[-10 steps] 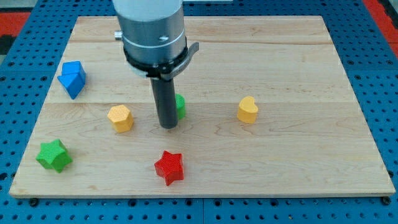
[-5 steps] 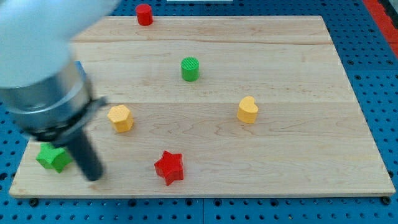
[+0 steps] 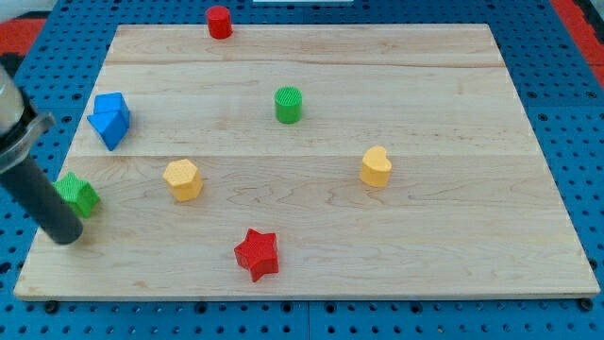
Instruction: Move the green star left to the green circle
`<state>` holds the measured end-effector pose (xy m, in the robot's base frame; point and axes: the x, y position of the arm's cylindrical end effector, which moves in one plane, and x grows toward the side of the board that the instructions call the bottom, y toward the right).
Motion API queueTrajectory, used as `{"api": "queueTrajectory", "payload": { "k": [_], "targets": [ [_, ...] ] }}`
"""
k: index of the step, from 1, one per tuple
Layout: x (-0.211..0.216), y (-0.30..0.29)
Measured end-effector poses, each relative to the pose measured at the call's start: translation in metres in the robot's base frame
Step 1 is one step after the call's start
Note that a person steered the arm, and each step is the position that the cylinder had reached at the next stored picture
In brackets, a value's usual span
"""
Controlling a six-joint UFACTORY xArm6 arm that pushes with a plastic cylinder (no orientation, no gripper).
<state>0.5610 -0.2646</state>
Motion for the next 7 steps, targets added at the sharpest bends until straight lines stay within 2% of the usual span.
{"api": "queueTrajectory", "payload": {
  "k": [1,2,3,4,6,7],
  "targets": [
    [-0.001,-0.039],
    [-0.028,-0.003],
    [-0.073,0.005],
    [-0.089,0.005],
    [-0.096,0.048],
    [-0.133,0.082]
  ]
}}
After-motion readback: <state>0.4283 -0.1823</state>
